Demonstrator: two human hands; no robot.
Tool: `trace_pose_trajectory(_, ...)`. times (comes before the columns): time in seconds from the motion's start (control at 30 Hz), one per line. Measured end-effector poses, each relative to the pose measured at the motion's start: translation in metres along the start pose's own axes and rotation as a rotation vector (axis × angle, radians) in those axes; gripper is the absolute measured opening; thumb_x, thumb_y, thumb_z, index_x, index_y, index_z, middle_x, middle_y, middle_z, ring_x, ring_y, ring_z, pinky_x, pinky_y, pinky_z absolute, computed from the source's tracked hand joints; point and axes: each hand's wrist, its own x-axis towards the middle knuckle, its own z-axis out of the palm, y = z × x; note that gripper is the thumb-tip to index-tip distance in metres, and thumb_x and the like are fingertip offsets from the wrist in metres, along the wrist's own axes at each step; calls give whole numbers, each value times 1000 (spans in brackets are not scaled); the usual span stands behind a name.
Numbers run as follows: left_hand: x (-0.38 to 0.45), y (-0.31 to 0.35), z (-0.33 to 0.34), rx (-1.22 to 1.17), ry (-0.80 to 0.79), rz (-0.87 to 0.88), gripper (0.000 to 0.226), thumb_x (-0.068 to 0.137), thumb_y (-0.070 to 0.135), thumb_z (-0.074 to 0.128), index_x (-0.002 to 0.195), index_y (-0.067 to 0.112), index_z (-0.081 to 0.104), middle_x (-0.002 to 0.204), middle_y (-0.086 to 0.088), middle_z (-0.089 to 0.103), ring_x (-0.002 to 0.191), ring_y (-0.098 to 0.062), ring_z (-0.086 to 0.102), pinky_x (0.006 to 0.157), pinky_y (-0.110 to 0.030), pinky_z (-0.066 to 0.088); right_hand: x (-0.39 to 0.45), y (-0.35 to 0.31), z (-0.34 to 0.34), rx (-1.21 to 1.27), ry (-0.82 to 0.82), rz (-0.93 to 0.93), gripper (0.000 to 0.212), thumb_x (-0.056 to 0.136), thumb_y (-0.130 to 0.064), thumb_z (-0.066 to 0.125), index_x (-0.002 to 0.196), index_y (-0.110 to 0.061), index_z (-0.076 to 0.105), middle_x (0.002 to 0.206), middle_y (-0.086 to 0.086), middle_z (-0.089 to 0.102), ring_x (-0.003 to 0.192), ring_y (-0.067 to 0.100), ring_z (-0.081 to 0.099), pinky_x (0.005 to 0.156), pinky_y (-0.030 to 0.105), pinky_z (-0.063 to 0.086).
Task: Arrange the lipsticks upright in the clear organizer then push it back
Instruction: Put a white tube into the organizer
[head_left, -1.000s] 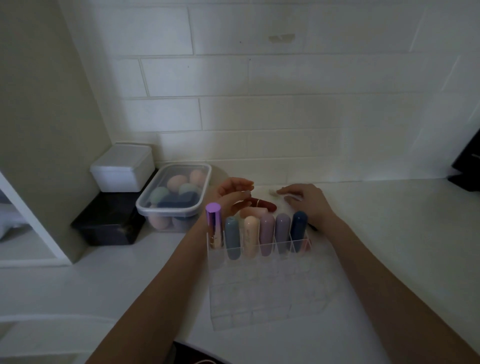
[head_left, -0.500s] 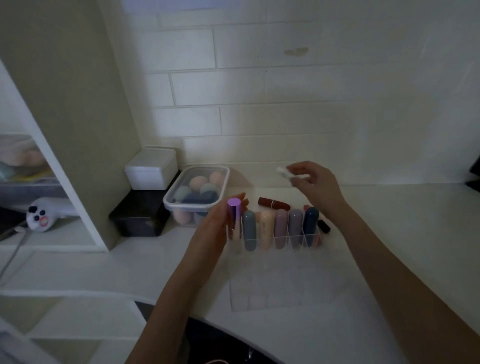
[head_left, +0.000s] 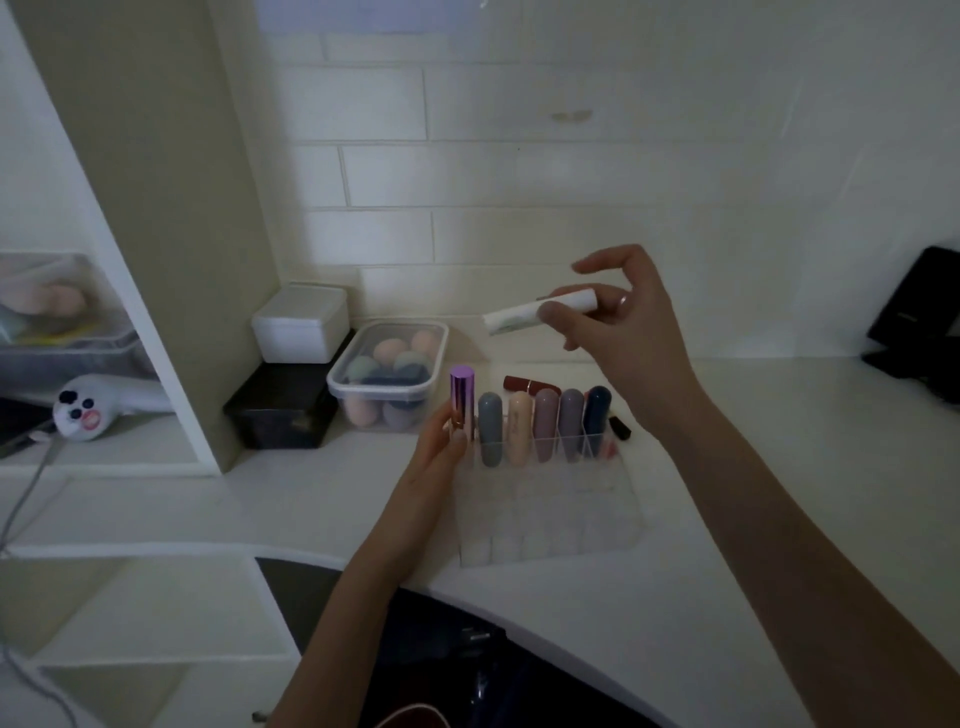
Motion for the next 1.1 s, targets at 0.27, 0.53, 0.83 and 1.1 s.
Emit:
trace_pose_trajectory(0.27,-24,-11,-22,93,-230,-23,108,59,41,72,143,42,5,132,49,24,131,7,30,105,-20,29,-22,-5,23,-307,-251,-70,49,69,-15,81,94,-23,41,77,12,73,64,23,67,59,31,57)
trace_pose_trajectory(0.53,-25,-11,-17,216,-194,-14,129,55,42,82,144,38,-12,151,23,15,140,-2,21,117,-35,24,-24,3,34,-610,-436,-208,41,71,-24,79,82,-16,41,62,1,54,52,11,46,46,20,40)
trace_pose_trajectory(0.83,-25,-17,-16,132,-131,-47,124,53,39,86,145,41,3,150,17,29,139,-4,28,117,-42,27,-19,1,31,-747,-586,-224,33,76,-24,74,82,-23,42,66,-4,55,55,11,52,47,30,48)
trace_pose_trajectory(1.1,-23,-17,-16,149,-117,-39,120,52,41,85,144,42,8,144,30,28,133,9,29,112,-29,31,-19,12,35,-649,-640,-129,22,74,-27,76,77,-17,57,70,-2,63,60,8,55,51,16,43)
